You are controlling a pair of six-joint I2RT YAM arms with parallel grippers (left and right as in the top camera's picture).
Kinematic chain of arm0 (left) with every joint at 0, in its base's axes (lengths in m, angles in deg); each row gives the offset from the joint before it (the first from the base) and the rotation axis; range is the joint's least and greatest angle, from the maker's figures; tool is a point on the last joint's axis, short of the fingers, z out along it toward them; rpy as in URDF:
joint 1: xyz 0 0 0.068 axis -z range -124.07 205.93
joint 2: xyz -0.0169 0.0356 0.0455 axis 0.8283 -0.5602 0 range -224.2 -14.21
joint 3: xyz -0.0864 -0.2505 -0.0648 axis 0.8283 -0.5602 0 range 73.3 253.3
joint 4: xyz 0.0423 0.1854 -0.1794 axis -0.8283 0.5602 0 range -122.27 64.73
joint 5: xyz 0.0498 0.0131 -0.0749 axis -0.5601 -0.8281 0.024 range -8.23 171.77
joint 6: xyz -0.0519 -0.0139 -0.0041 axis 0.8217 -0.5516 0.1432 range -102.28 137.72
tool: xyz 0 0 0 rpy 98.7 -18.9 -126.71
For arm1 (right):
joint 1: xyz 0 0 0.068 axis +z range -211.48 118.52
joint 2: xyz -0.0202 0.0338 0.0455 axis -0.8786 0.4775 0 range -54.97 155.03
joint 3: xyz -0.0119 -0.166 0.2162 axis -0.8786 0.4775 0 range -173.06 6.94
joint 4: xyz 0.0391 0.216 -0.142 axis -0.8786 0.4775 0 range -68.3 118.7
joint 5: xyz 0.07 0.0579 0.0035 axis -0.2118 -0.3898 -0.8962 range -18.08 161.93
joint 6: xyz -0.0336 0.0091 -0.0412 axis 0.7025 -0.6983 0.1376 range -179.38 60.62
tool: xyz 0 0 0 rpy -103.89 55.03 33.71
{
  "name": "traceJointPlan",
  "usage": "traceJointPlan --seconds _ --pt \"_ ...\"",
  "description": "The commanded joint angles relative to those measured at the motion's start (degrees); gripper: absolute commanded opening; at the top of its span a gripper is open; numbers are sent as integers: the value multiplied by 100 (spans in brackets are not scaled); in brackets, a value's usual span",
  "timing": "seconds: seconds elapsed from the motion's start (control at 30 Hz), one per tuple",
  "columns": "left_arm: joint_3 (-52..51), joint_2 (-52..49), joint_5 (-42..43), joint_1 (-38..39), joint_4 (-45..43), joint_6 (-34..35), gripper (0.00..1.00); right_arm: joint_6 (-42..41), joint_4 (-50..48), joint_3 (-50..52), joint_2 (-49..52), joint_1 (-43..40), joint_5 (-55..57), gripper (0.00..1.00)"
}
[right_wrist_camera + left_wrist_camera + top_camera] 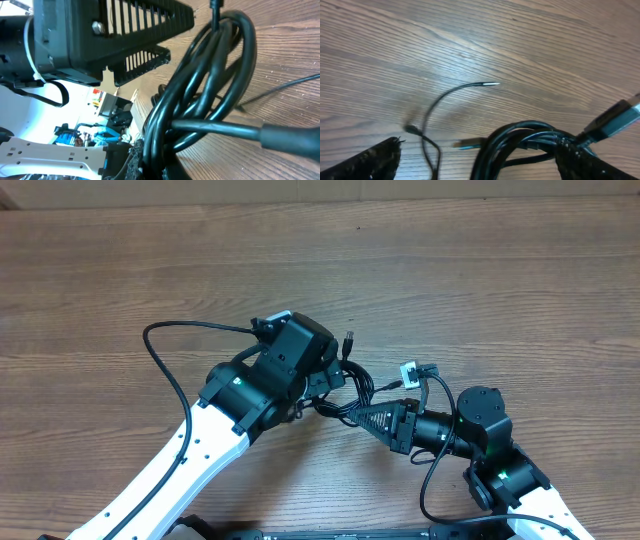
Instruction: Untangle cables
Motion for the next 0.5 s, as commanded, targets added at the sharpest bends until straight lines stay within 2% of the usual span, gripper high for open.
traceJointPlan --seconds 0.0,0.13,0.23,0.33,0.47 --pt "74 -7 -177 -44 114 17 100 28 -55 -42 -55 33 214 4" --pt "76 -2 -142 -184 352 229 99 26 -57 -42 -55 33 323 4" --pt "79 0 81 -522 710 861 99 26 -52 -42 -55 33 345 4" --pt "79 0 697 -1049 1130 1637 100 26 -55 -42 -55 33 361 4" --pt "72 -2 2013 -1718 1530 2498 99 26 -55 -42 -55 33 404 4"
